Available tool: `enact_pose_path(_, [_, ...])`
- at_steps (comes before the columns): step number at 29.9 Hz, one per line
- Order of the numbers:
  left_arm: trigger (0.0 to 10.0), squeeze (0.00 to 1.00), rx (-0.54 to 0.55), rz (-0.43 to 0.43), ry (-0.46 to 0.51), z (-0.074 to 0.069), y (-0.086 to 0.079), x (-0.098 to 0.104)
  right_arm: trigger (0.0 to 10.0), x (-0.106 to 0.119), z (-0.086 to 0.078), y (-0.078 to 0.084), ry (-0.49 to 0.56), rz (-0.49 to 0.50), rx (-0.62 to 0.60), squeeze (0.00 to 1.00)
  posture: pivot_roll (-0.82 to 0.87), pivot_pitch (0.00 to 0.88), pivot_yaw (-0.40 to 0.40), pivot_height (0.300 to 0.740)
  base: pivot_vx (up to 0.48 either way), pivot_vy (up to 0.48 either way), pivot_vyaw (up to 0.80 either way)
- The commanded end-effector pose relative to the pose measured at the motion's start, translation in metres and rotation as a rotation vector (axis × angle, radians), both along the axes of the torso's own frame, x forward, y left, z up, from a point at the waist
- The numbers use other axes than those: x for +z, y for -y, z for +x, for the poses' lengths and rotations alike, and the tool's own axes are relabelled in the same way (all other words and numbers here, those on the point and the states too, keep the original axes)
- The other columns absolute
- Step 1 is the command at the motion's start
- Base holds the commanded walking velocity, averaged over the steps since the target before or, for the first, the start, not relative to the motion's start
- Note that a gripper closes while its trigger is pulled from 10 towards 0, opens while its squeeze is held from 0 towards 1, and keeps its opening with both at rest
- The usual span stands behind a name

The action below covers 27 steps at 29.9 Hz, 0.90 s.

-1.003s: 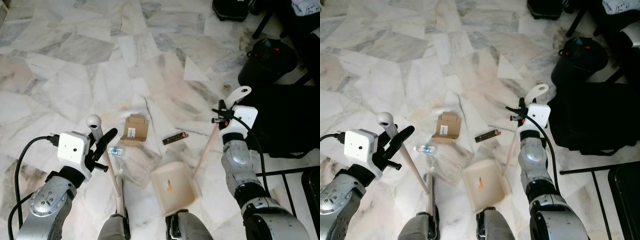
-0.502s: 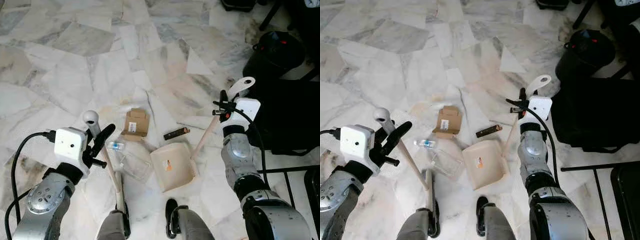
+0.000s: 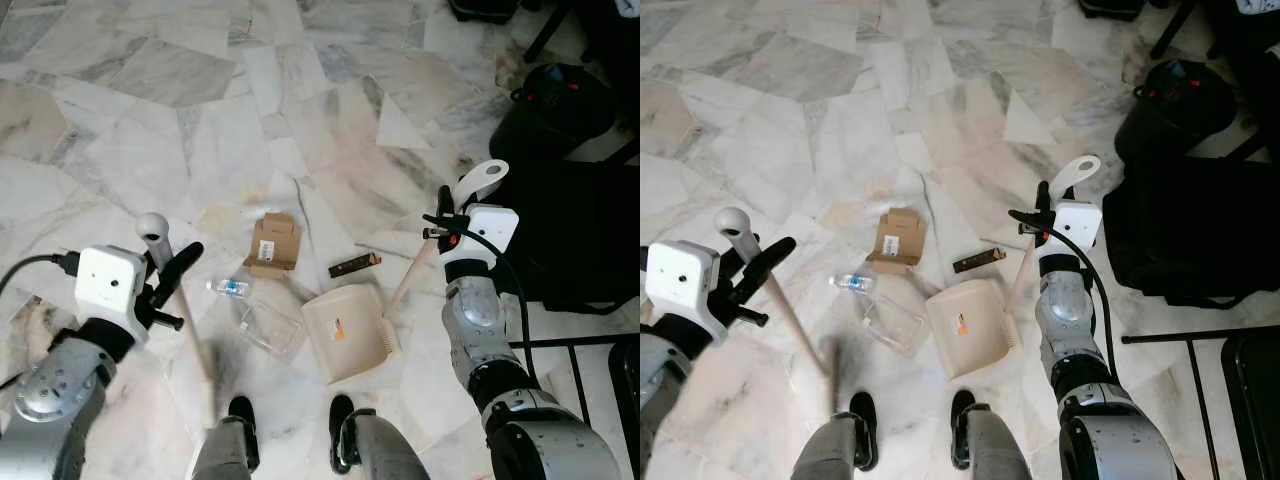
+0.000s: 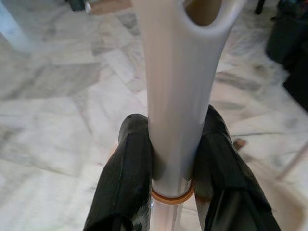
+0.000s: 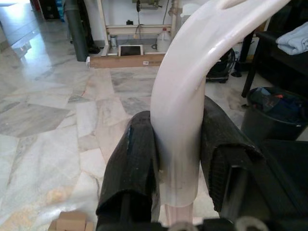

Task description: Sweep floor

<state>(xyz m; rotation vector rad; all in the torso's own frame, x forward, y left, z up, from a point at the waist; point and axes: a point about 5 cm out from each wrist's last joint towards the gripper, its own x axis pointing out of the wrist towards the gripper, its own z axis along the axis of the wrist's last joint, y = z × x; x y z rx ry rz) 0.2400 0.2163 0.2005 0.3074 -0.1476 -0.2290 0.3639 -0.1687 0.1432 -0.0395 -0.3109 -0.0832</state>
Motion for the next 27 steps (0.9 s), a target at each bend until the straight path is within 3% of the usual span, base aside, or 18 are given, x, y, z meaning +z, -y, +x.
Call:
enact_pose_path(1, [10.0,0.00,-0.001,0.013,-0.007,-0.002,-0.002,-0.002,10.0,-0.032,-0.010,0.002,-0.131,0.000,-0.010,0.00,0.11,0.455,-0.048,0.740,0.000,0.000,0.00])
enact_pose_path(7, [10.0,0.00,-0.030,0.000,-0.018,0.005,0.004,-0.010,10.0,-0.035,-0.013,0.000,-0.136,-0.002,-0.005,0.00,0.07,0.451,-0.059,0.740,0.000,0.000,0.00])
enact_pose_path(12, [10.0,0.00,-0.096,-0.094,-0.042,0.022,0.024,-0.031,10.0,-0.038,-0.019,0.010,-0.133,-0.007,-0.027,0.00,0.03,0.461,-0.072,0.740,0.000,0.000,0.00])
enact_pose_path(19, [10.0,0.00,-0.121,-0.142,0.006,0.038,0.041,-0.031,10.0,-0.039,-0.021,0.012,-0.130,-0.012,-0.029,0.00,0.00,0.475,-0.094,0.740,0.000,0.000,0.00])
enact_pose_path(25, [10.0,0.00,-0.118,-0.137,0.048,0.047,0.048,-0.028,10.0,-0.039,-0.022,0.012,-0.131,-0.012,-0.028,0.00,-0.01,0.476,-0.096,0.740,0.000,0.000,0.00])
enact_pose_path(27, [10.0,0.00,-0.085,-0.093,0.099,0.050,0.049,-0.026,10.0,-0.039,-0.022,0.012,-0.130,-0.011,-0.027,0.00,-0.01,0.473,-0.097,0.740,0.000,0.000,0.00])
